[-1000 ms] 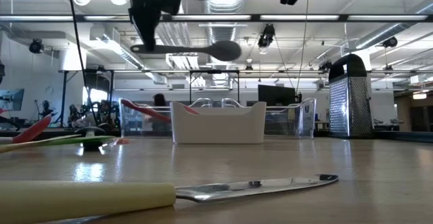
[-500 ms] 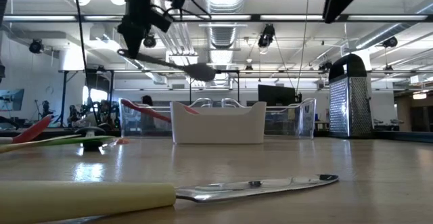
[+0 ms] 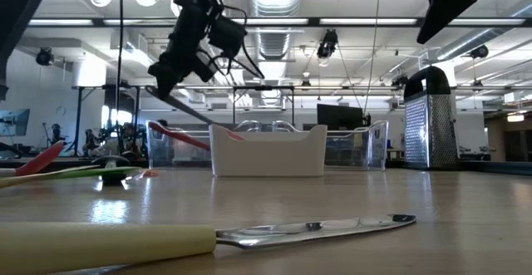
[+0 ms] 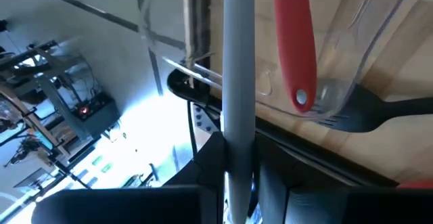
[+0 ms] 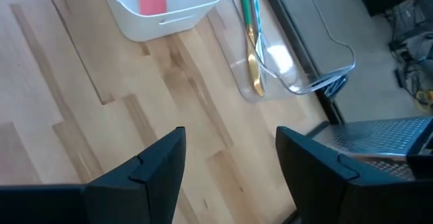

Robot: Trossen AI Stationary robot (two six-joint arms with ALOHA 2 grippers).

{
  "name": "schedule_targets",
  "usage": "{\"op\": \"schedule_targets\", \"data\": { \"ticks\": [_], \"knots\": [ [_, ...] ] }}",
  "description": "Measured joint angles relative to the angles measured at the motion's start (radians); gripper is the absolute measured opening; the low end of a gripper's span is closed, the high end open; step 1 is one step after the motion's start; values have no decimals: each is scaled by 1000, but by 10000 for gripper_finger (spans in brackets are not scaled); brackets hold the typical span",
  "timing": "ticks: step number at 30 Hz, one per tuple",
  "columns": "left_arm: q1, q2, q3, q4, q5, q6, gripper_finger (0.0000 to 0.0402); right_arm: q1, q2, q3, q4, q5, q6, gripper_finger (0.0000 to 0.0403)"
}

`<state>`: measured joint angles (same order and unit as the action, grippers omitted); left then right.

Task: Pick & Place Kitchen Items
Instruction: Put the gray serving spoon into the left transparent bin

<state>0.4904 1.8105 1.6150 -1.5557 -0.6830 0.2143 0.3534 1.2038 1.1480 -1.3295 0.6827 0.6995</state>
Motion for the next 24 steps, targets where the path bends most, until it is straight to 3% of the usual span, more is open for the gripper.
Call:
{"op": "schedule_targets", "data": {
  "ticks": [14, 16, 24],
  "knots": [
    [53, 108, 0, 81, -10, 85, 50, 0, -58, -130, 74, -3, 0, 221],
    [53, 112, 0, 90, -40, 93, 72, 0, -58, -139, 81, -3, 0, 221],
    [53, 79, 2, 94, -111, 115, 227, 0, -58, -142, 85, -3, 0, 221]
  ]
}}
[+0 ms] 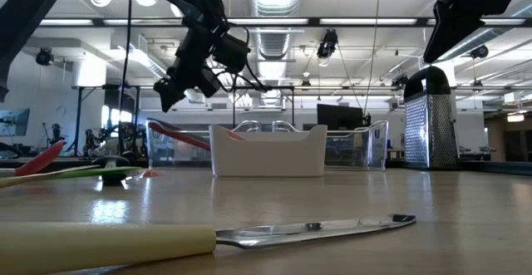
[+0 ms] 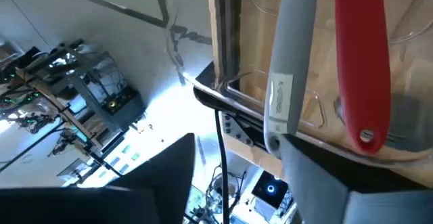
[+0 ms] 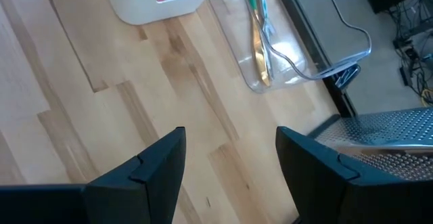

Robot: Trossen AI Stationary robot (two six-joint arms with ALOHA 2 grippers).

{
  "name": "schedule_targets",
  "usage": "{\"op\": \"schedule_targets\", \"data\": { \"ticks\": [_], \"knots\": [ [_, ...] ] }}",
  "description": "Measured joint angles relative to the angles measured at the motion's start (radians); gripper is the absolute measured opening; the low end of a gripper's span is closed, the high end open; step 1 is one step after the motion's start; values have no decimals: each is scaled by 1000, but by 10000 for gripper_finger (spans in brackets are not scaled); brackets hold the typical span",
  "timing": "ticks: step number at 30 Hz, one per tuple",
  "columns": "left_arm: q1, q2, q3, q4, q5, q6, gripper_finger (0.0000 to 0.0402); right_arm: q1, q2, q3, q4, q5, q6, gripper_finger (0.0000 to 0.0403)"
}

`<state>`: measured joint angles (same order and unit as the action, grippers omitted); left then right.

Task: Pick & Place Kitchen Items
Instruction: Put the gray serving spoon into the left transparent bin, then put the gold table knife into the right transparent bin

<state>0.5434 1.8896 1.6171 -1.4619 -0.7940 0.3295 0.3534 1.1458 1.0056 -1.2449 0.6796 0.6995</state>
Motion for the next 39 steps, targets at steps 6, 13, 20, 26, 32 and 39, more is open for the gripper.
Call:
{"op": "schedule_targets", "data": {
  "ticks": [6, 13, 20, 26, 32, 39],
  "knots": [
    [-5, -55, 0, -80, 26, -65, 265, 0, 0, 2, 3, -4, 2, 221],
    [-28, -247, 0, -99, 179, -195, 265, 0, 0, 2, 7, -8, 4, 221],
    [-57, -450, 0, -90, 447, -362, 264, 0, 0, 2, 59, -6, 0, 221],
    [-94, -560, -1, -84, 677, -550, 264, 0, 0, 2, 84, -6, -3, 221],
    [-257, -626, -22, -66, 702, -724, 264, 0, 0, 2, 115, -7, -3, 221],
    [-573, -662, -163, 32, 667, -1045, 264, 0, 1, 2, 130, -13, -19, 221]
  ]
}}
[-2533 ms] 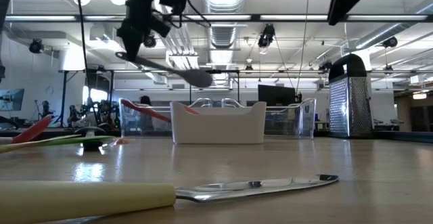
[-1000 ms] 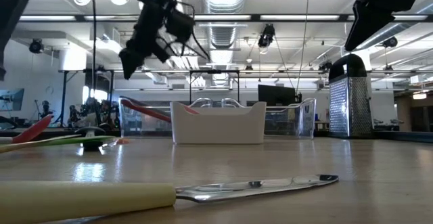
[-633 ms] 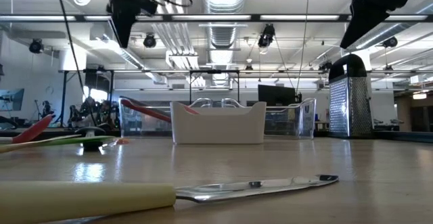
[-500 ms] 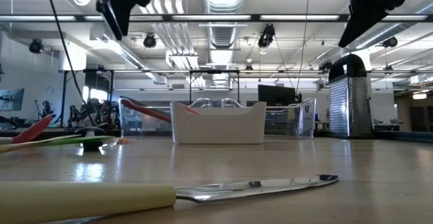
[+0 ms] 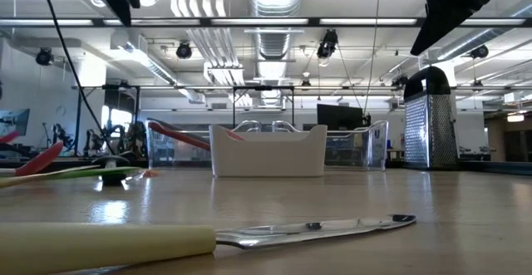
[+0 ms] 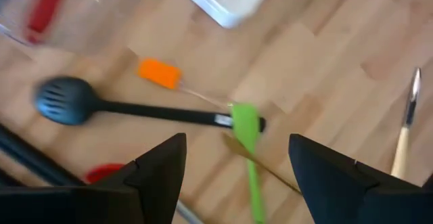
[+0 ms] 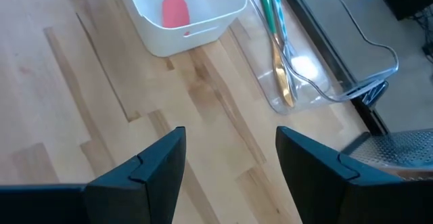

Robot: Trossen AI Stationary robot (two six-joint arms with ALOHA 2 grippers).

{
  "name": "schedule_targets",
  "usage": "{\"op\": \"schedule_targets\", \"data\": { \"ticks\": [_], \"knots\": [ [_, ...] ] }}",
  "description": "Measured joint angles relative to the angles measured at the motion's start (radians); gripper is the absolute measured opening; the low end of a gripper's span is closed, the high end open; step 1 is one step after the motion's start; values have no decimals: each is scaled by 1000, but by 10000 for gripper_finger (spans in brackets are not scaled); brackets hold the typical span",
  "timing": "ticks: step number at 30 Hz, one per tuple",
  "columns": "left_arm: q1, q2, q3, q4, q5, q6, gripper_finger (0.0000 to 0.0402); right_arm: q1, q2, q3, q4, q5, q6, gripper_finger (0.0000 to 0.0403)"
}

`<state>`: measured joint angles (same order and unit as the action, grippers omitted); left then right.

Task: Pick & Place Kitchen Items
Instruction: Put the gold table knife into the right transparent bin

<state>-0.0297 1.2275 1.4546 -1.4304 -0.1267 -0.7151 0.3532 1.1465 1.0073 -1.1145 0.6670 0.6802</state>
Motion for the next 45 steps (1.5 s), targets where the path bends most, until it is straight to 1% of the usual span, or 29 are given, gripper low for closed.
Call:
{"op": "schedule_targets", "data": {
  "ticks": [4, 7, 10, 13, 18, 19, 23, 32, 37, 40, 45],
  "knots": [
    [-180, 6, -115, 108, -5, -192, 264, 0, 0, 0, 4, -2, -20, 221],
    [-293, 13, -201, 214, -15, -319, 264, 0, 0, 0, 5, -3, -46, 221],
    [-383, 17, -292, 323, -46, -454, 264, 0, 0, 0, 7, -3, -60, 221],
    [-440, 17, -390, 436, -47, -575, 264, 0, 0, 0, 10, 8, -73, 221],
    [-472, 17, -526, 567, -29, -728, 264, 0, 0, 0, 46, 13, -113, 221],
    [-473, 17, -546, 576, -9, -747, 264, 0, 0, 0, 53, 13, -117, 221],
    [-474, 17, -594, 602, 14, -801, 264, 0, 0, 0, 56, 13, -118, 221],
    [-480, 32, -608, 673, 14, -828, 263, 0, 0, -2, 56, 14, -115, 221],
    [-502, 81, -609, 684, 14, -881, 263, 0, 0, -2, 56, 14, -115, 221],
    [-520, 118, -609, 721, 14, -904, 263, 0, 0, -2, 56, 14, -115, 221],
    [-534, 170, -609, 741, 20, -919, 263, 0, 0, -3, 56, 17, -115, 221]
  ]
}}
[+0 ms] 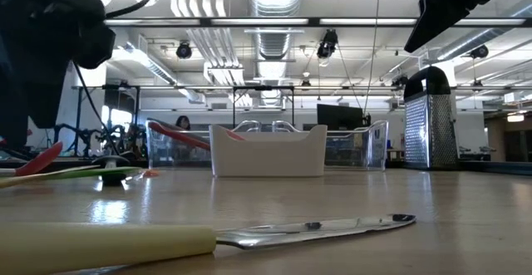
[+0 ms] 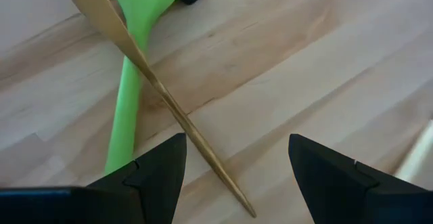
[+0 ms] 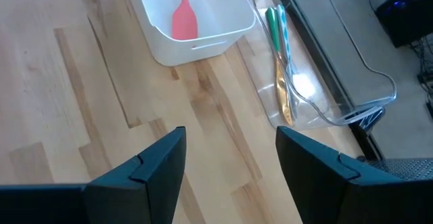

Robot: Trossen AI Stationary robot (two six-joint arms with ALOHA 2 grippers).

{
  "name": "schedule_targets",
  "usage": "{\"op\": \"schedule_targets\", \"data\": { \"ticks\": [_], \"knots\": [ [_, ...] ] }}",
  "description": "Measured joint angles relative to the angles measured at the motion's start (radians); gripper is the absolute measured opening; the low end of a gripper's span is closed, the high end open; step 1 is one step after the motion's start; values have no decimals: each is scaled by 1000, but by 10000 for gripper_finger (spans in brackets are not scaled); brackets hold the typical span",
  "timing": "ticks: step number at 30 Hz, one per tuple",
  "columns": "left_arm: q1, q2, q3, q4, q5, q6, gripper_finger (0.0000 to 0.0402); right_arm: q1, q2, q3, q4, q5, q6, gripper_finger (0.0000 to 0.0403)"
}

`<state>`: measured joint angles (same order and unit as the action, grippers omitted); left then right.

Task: Pick & Place Kitchen Items
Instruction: Put the gold table knife into the right transparent bin

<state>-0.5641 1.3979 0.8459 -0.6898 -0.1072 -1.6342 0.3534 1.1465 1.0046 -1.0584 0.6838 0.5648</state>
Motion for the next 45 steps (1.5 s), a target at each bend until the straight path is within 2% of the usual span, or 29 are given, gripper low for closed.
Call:
{"op": "schedule_targets", "data": {
  "ticks": [26, 36, 45],
  "knots": [
    [20, 108, -5, 2, 12, -9, 263, 0, 0, -1, 1, 0, 0, 221],
    [58, 103, -100, 121, 21, 10, 263, 0, 0, -1, 3, 0, 0, 221],
    [91, 104, -129, 128, 32, 14, 251, 0, 0, -1, 3, 2, 0, 221]
  ]
}}
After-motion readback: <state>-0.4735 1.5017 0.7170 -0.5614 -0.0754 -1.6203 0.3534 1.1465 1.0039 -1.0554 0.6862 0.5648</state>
